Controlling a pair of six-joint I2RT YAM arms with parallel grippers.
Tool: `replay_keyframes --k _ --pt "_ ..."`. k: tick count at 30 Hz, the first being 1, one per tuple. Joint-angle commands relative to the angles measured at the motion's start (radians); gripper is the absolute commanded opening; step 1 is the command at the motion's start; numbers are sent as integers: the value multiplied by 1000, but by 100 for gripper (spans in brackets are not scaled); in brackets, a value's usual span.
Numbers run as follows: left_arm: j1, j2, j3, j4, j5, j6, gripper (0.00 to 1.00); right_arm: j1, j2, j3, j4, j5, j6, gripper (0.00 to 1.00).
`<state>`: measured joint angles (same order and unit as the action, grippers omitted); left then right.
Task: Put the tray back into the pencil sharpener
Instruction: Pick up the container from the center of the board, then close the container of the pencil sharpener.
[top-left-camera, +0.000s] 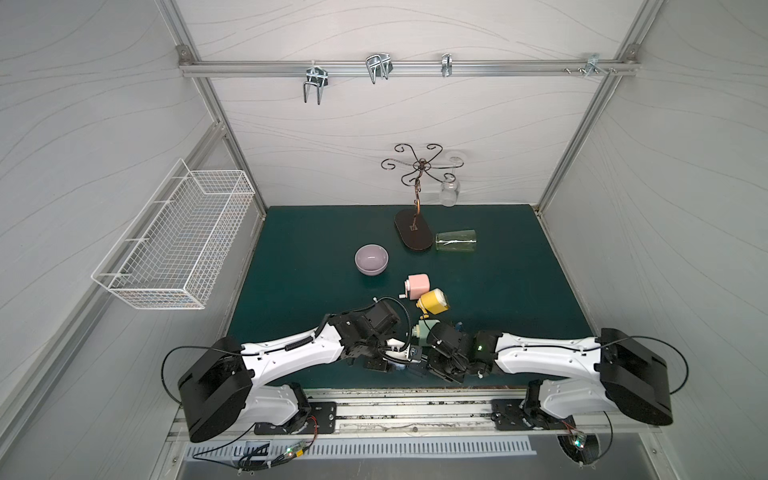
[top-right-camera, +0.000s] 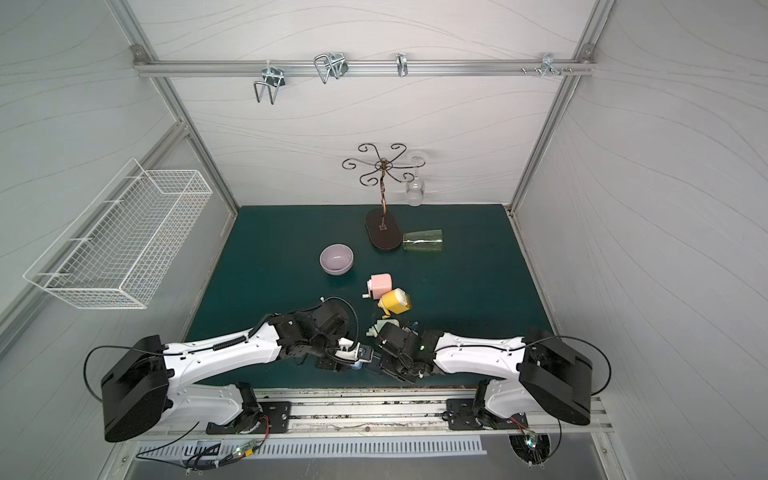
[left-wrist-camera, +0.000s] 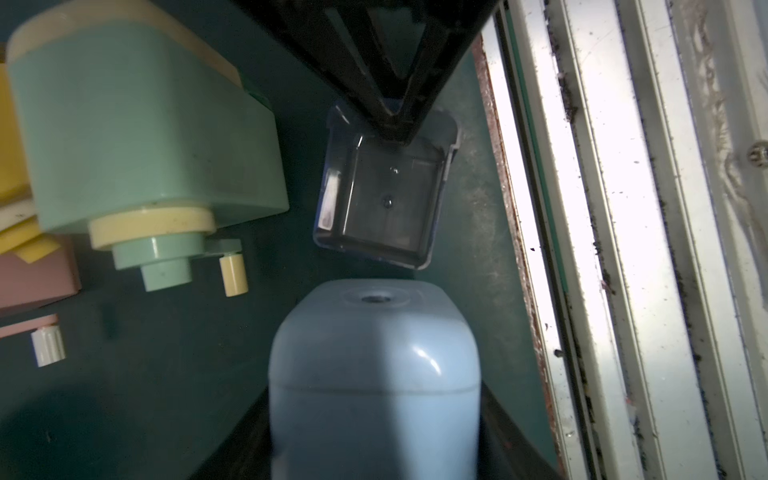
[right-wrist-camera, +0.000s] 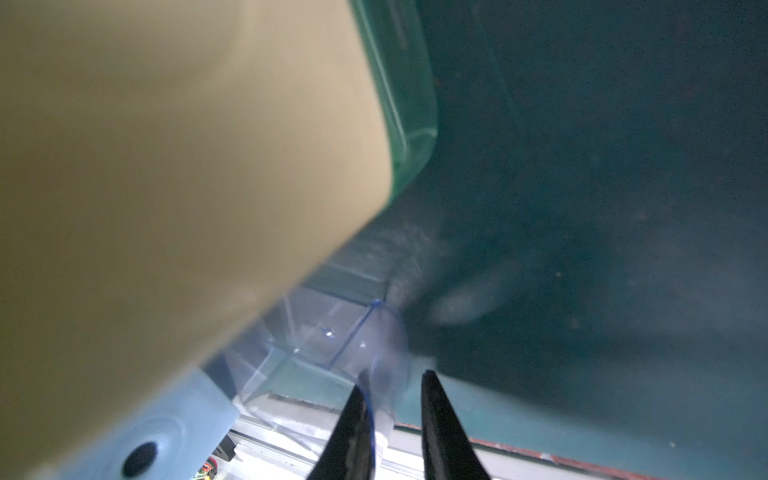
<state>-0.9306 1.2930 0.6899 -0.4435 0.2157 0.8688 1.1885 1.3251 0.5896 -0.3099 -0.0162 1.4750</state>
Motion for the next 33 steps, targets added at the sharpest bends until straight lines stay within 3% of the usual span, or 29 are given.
replay_keyframes --k 1,20,33 --pt "-8 16 20 46 -19 28 35 -5 -5 -10 -1 -5 13 22" --pt "-8 6 28 91 25 27 35 -4 19 113 -161 -12 -75 17" --pt "-10 -5 21 58 42 49 35 -3 58 103 -114 -22 -63 20"
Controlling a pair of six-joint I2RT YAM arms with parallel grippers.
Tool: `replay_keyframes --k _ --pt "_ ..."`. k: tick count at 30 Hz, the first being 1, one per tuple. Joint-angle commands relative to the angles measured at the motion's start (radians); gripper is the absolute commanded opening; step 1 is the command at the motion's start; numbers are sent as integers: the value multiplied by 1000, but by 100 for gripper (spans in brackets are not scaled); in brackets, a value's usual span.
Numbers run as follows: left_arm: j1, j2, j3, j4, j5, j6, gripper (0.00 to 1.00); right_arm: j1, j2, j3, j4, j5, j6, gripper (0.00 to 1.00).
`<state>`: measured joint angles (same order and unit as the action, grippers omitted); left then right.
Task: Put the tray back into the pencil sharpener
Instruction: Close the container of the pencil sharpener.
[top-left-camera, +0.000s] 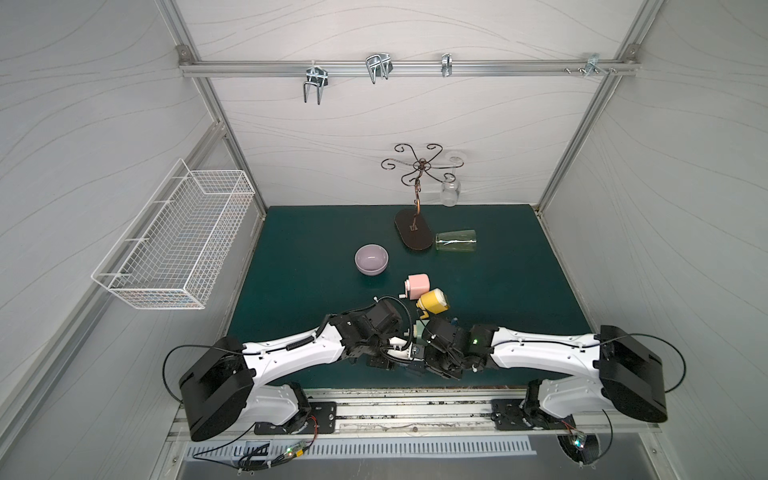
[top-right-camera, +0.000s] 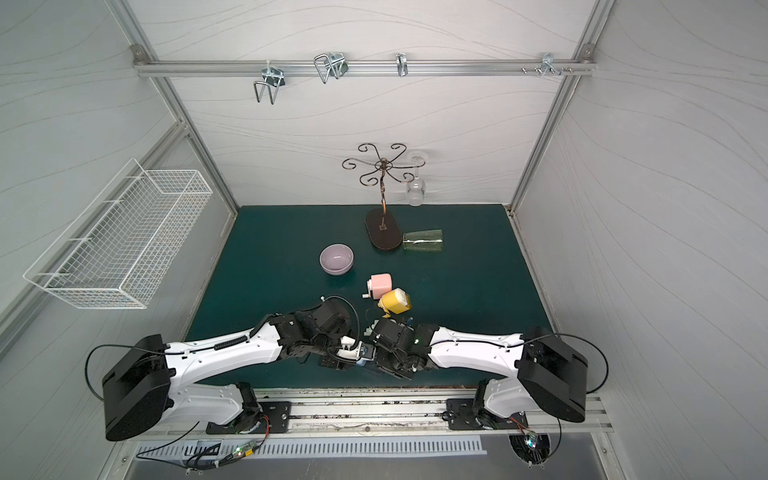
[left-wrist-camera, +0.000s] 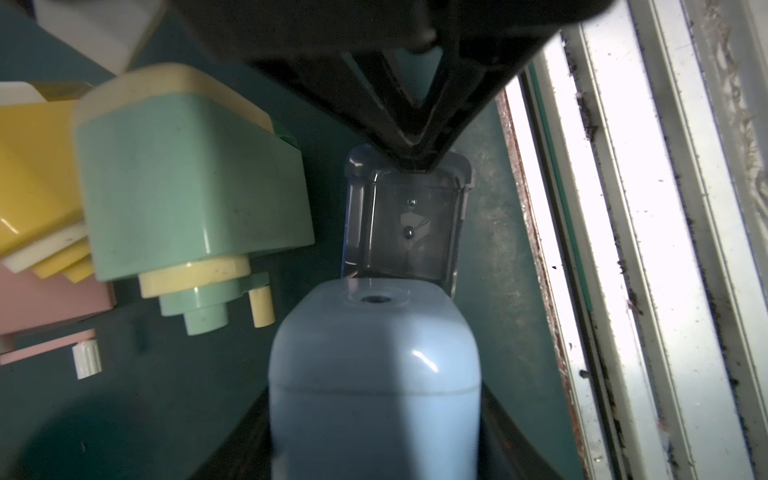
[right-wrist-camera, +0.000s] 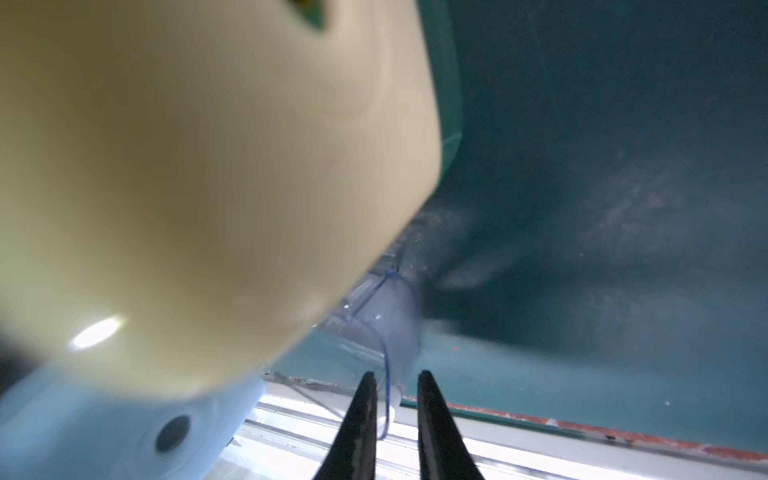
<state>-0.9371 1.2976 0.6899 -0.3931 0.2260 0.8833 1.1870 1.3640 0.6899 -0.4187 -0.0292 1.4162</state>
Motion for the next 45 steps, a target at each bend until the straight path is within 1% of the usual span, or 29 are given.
replay_keyframes --k 1,5,12,33,35,37,39,42,45 --pt "-6 -10 22 5 32 37 35 -2 26 5 1 -8 -5 20" --pt "-8 -19 20 -1 41 45 35 -3 49 22 8 -9 -18 17" --pt "-9 -16 18 -3 62 62 35 -3 50 17 24 -13 -20 13" --pt "-20 25 43 34 45 62 35 -3 56 56 3 -25 -81 12" --pt "-19 26 42 33 38 73 35 -3 49 58 -18 -24 -87 15" --pt "-19 25 41 34 36 80 35 -3 26 54 -37 -15 -88 23" --pt "-19 27 43 38 33 87 35 -6 -12 51 -50 -4 -89 29" --pt "-19 33 42 32 29 97 35 -12 -67 51 -74 10 -95 32" --pt "-19 34 38 28 23 108 34 -19 -122 40 -100 13 -84 33"
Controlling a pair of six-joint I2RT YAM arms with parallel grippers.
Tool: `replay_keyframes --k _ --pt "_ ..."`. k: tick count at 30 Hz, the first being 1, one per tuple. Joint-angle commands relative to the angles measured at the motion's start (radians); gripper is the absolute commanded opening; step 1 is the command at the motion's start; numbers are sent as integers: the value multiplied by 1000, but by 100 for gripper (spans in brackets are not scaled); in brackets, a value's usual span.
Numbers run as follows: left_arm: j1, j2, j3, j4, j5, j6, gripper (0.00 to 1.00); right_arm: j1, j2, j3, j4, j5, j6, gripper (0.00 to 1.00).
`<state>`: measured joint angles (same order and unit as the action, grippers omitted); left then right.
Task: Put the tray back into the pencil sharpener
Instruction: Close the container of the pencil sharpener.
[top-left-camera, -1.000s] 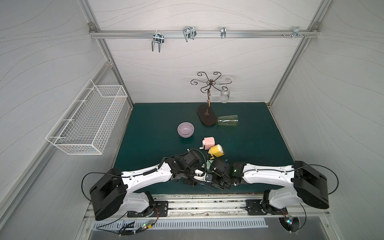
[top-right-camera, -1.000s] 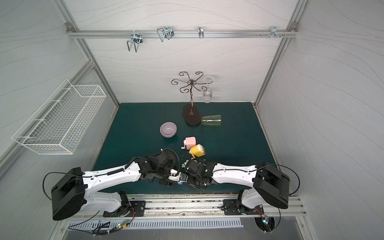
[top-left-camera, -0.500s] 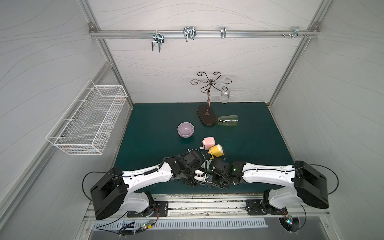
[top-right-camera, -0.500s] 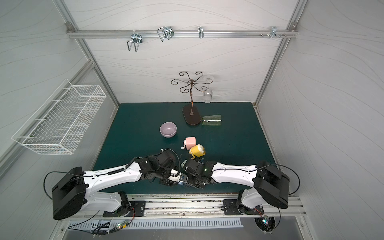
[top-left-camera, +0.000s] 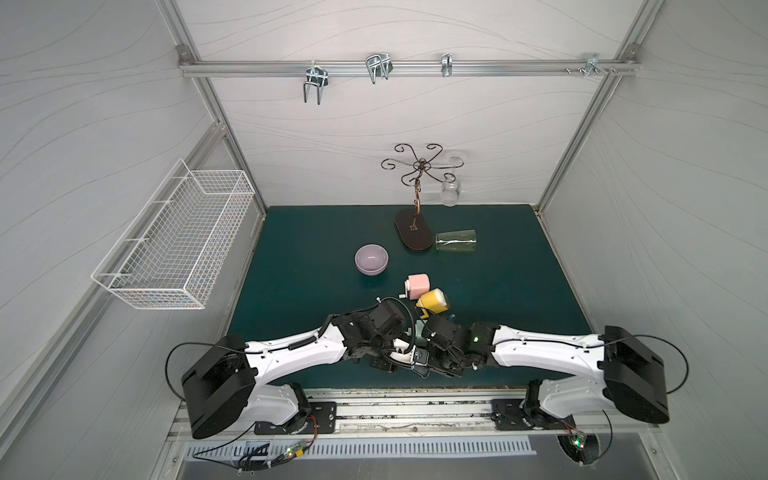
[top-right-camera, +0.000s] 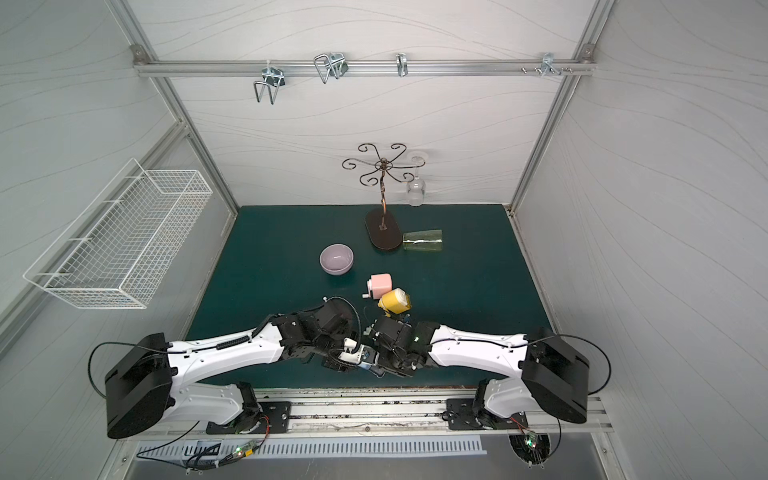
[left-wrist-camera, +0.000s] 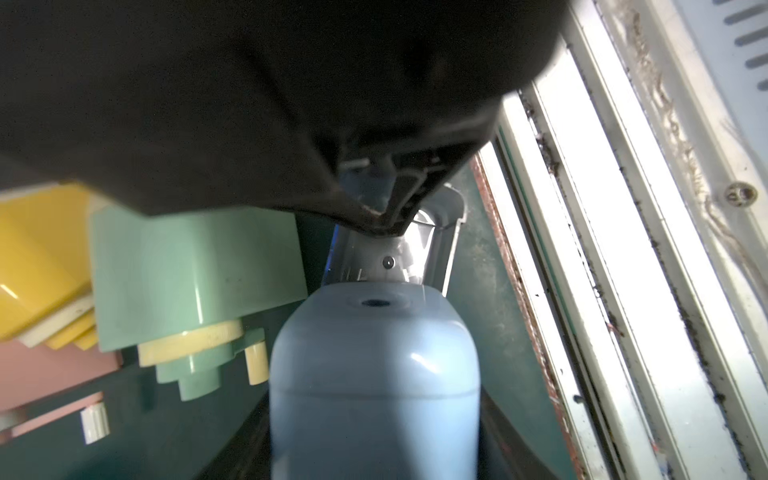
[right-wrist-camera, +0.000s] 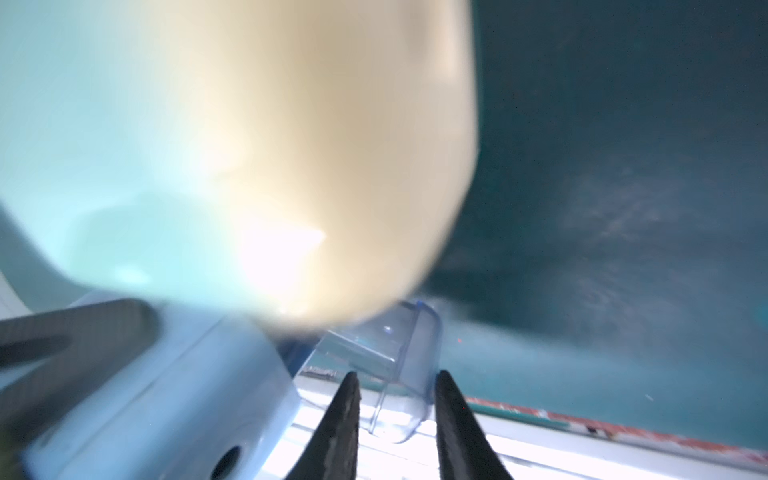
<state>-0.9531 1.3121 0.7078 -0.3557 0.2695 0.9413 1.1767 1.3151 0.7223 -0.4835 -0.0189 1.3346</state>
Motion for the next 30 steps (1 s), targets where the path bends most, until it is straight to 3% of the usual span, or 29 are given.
replay_keyframes --k 1,8,14,30 --pt "-3 18 19 -10 -22 50 35 -12 -90 -2 -45 3 10 33" --pt "-3 27 3 -27 -37 59 35 -43 -245 -146 -47 24 112 26" --pt "-10 38 2 -22 -32 54 35 -57 -251 -176 -79 49 144 21" --pt "-12 59 26 -26 -54 5 34 -103 -73 -195 266 17 98 18"
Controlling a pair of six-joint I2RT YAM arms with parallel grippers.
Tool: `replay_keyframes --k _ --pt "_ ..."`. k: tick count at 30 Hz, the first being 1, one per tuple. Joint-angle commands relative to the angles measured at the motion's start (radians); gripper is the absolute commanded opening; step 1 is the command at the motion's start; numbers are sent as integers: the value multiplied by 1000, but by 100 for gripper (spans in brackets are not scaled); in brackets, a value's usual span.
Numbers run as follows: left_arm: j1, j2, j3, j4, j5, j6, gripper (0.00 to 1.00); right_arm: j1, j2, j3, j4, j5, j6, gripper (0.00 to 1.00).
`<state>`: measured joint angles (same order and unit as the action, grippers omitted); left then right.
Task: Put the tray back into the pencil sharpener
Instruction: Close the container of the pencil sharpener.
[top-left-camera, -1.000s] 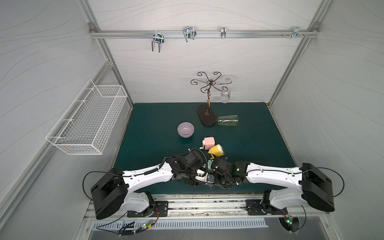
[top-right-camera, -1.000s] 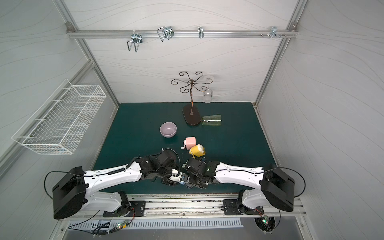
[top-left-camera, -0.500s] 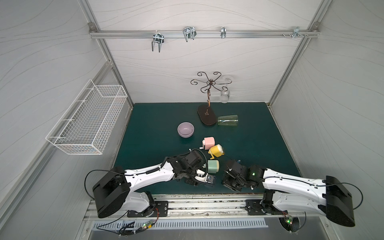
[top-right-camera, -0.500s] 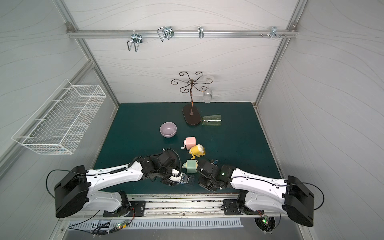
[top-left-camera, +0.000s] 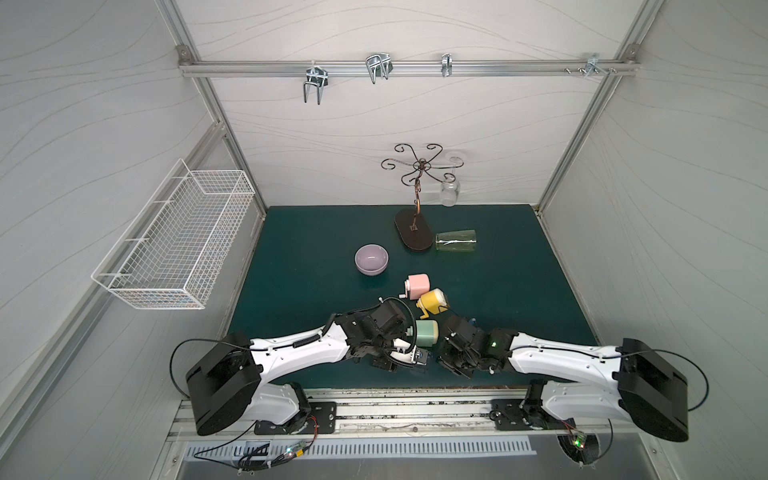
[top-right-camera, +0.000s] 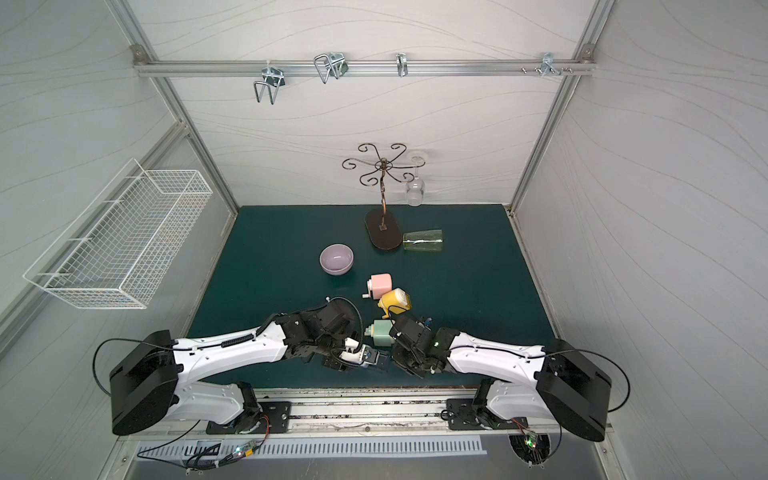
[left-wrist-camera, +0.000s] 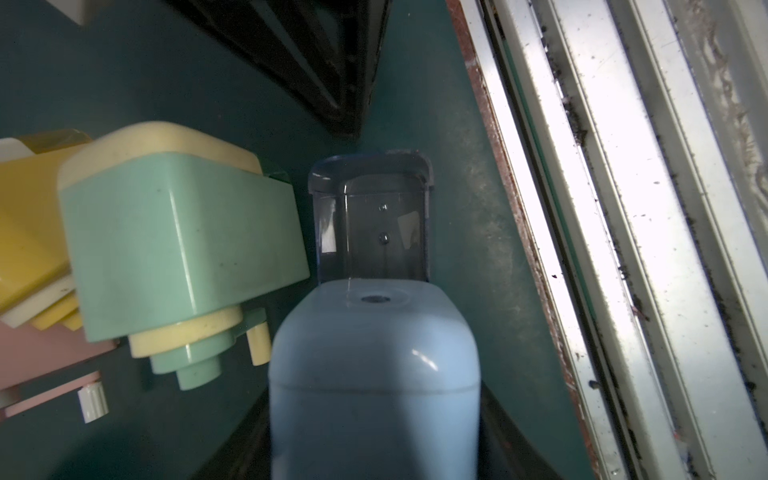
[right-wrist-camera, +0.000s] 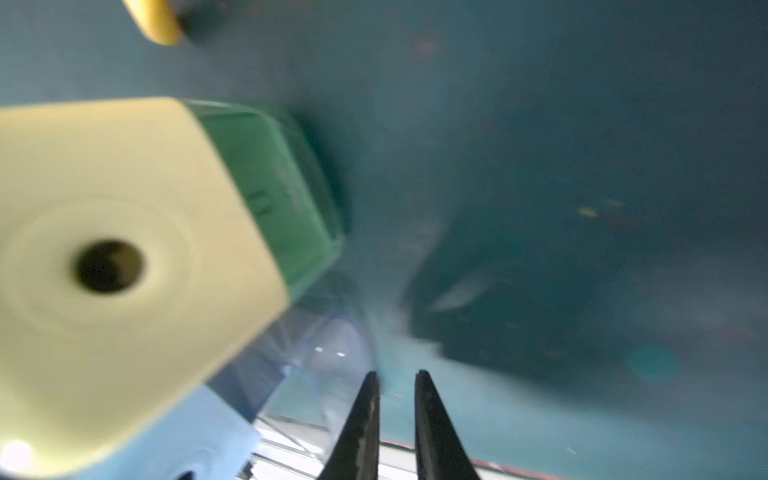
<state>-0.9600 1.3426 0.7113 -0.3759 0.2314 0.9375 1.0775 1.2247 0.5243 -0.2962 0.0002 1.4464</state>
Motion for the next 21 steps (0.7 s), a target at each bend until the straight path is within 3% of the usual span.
replay_keyframes --k 1,15,21 --pt "-6 29 22 -5 -17 9 33 -2 20 6 85 -7 -17 18" --pt "-11 44 33 -15 -21 -6 33 18 57 -8 151 -37 2 16" --pt "-14 40 35 -52 -20 10 33 16 -43 -34 41 -2 22 19"
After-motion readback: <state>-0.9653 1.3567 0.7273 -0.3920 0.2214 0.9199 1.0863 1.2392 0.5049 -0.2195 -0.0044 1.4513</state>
